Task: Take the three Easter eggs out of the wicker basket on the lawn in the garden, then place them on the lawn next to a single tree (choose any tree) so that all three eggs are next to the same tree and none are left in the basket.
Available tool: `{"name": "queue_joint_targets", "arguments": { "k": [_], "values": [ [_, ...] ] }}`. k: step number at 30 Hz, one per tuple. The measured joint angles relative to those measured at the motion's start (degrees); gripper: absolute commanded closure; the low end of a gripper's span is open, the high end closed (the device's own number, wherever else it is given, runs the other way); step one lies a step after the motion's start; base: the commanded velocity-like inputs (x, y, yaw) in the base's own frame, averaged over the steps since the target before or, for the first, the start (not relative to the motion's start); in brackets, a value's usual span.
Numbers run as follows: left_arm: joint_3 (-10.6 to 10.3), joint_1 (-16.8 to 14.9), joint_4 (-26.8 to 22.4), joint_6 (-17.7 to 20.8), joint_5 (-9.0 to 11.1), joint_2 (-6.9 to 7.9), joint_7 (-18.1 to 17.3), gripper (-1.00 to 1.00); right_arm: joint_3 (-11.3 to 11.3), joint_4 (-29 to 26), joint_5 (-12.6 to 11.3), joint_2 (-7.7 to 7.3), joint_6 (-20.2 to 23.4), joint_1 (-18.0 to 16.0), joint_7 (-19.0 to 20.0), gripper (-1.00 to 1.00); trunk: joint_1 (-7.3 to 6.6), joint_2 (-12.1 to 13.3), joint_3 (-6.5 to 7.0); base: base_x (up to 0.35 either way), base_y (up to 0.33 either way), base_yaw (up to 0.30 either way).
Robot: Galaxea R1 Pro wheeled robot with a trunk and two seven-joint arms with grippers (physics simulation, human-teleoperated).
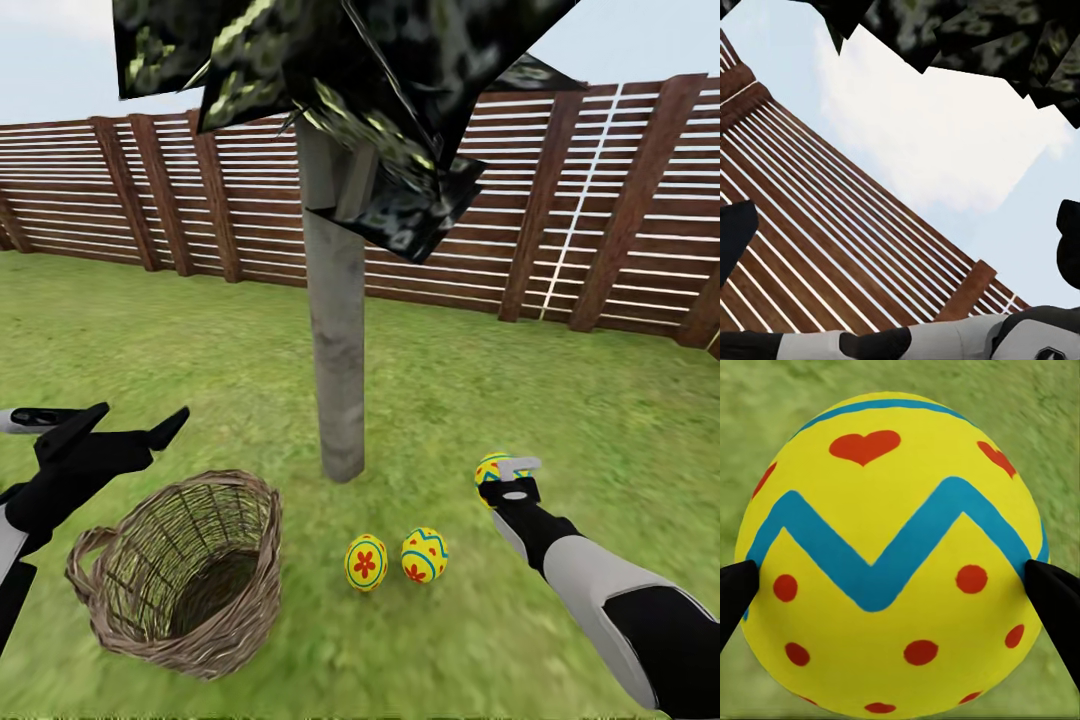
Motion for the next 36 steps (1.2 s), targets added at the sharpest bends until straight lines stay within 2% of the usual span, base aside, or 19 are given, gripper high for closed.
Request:
{"name": "queue_joint_targets", "arguments": {
  "k": [3, 6, 8, 13, 17, 19, 23, 28, 36],
  "values": [
    [0.00, 0.04, 0.00, 0.01, 0.10, -0.06, 0.00, -1.00, -0.05, 0.00, -0.19, -0.03, -0.05, 0.00, 0.62, 1.00, 0.08, -0.04, -0.67, 0.000, 0.000, 0.000],
    [0.00, 0.08, 0.00, 0.07, 0.12, -0.07, 0.00, -1.00, -0.26, -0.01, -0.42, -0.15, -0.07, 0.05, 4.81, 1.00, 0.16, -0.08, -1.33, 0.000, 0.000, 0.000],
    [0.00, 0.08, 0.01, 0.09, 0.14, -0.05, 0.00, -1.00, -0.33, 0.00, -0.45, -0.22, -0.07, 0.03, 6.13, 1.00, 0.21, -0.11, -1.77, 0.000, 0.000, 0.000],
    [0.00, 0.08, 0.02, 0.09, 0.15, 0.00, 0.00, -1.00, -0.34, -0.17, -0.27, -0.30, -0.24, 0.08, 6.50, 1.00, 0.34, -0.18, -2.88, 0.000, 0.000, 0.000],
    [0.00, 0.08, 0.01, 0.09, 0.15, 0.02, 0.00, -1.00, -0.18, -0.38, 0.11, -0.22, -2.09, 0.35, 6.50, 1.00, 0.44, -0.23, -3.77, 0.000, 0.000, 0.000],
    [0.14, 0.13, 0.07, 0.11, 0.26, 0.02, 0.00, -1.00, -0.09, -0.56, 0.19, -0.16, -2.26, 0.42, 6.50, 1.00, 0.43, -0.23, -3.78, 0.000, 0.000, 0.000],
    [1.72, 0.17, 0.09, 0.11, 0.40, -0.18, -0.09, -1.00, -0.07, -0.73, 0.21, -0.13, -2.32, 0.44, 6.50, 1.00, 0.44, -0.23, -3.78, -0.038, -0.023, 0.046],
    [1.88, 0.19, 0.09, 0.00, 1.24, -0.35, -2.30, -1.00, -0.07, -0.72, 0.24, -0.11, -2.32, 0.42, 6.41, 1.00, 0.46, -0.23, -3.78, -0.234, -0.196, 0.263],
    [1.92, 0.19, 0.19, -0.09, 1.23, -0.25, -2.52, -1.00, -0.06, -0.72, 0.28, -0.17, -2.64, 0.49, 6.39, 1.00, 0.45, -0.23, -3.78, -0.183, -0.281, 0.290]
  ]
}}
